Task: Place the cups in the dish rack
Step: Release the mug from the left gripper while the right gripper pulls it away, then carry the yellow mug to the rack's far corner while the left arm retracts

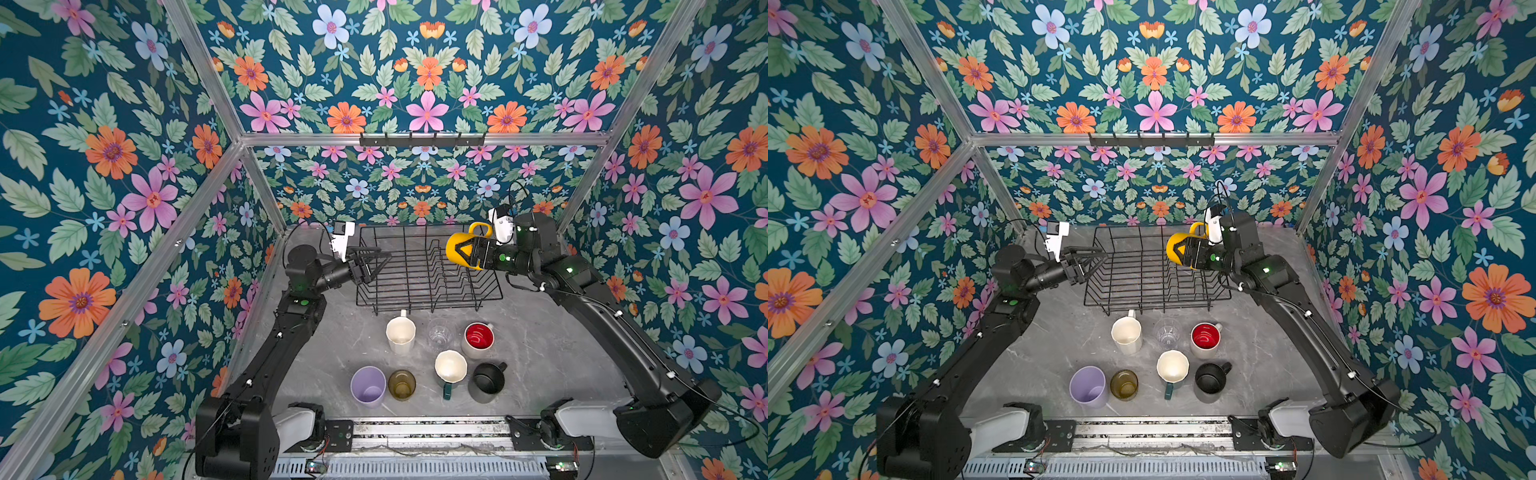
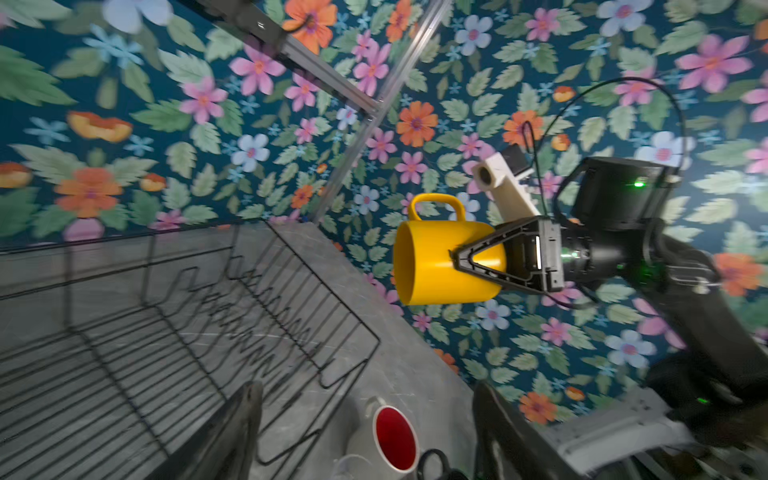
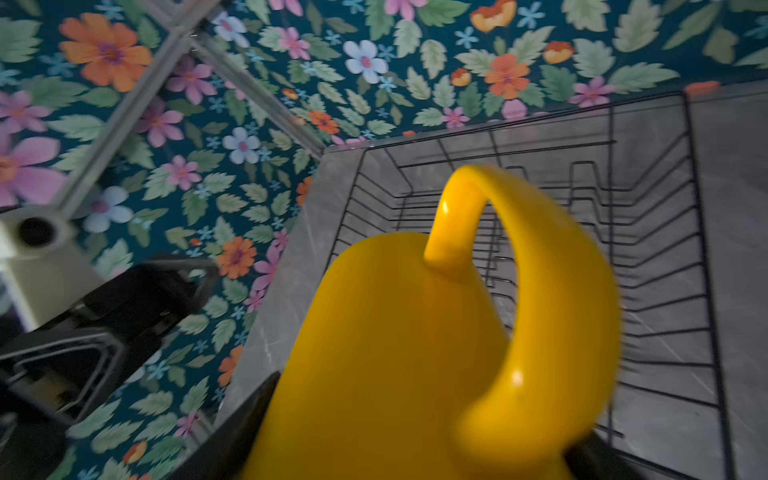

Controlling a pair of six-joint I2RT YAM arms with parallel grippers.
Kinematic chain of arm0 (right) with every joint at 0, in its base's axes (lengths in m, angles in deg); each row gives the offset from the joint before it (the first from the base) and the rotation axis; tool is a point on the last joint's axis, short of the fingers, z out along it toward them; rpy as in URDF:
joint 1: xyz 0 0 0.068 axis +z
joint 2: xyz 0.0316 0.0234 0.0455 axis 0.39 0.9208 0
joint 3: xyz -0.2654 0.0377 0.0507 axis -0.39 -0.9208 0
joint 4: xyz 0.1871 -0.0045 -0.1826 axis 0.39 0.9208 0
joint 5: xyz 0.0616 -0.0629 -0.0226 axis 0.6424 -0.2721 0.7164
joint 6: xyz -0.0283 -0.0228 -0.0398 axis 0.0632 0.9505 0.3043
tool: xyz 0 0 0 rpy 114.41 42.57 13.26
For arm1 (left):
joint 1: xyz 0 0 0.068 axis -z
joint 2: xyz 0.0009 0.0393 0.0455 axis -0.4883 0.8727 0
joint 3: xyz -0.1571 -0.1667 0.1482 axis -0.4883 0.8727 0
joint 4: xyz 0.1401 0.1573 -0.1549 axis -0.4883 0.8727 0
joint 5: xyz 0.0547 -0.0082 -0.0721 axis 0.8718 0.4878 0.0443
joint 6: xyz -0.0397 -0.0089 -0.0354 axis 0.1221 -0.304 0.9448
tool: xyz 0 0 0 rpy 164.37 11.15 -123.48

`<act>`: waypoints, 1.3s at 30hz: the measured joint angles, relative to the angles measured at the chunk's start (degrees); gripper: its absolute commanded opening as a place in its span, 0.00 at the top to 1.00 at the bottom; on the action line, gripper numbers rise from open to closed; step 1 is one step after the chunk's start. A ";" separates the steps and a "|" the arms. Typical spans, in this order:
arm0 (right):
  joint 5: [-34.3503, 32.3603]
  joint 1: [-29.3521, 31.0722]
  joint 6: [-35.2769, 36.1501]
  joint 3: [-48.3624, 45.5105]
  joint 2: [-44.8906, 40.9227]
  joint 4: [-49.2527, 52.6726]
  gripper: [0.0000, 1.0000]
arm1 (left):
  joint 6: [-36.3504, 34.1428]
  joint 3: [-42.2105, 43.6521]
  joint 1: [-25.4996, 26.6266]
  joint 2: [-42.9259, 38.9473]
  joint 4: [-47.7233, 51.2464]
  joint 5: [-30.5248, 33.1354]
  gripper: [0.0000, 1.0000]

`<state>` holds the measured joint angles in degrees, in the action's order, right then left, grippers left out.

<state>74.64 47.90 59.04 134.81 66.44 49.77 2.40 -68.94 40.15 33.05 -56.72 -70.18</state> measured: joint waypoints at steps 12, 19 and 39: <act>-11.17 -2.93 -2.89 19.28 19.65 16.24 1.00 | -16.63 -3.61 -0.04 -6.27 19.82 35.19 0.08; -13.79 -4.98 -4.76 31.91 31.82 24.22 1.00 | -19.85 -3.61 -0.04 -8.52 22.05 43.85 0.06; -17.31 -5.22 -9.38 65.90 58.14 38.99 1.00 | -21.77 -1.07 0.35 -13.66 24.81 50.99 0.04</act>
<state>57.33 42.68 49.66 200.71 124.58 88.77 -19.37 -70.01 40.50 19.39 -31.91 -19.19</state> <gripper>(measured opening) 0.808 0.958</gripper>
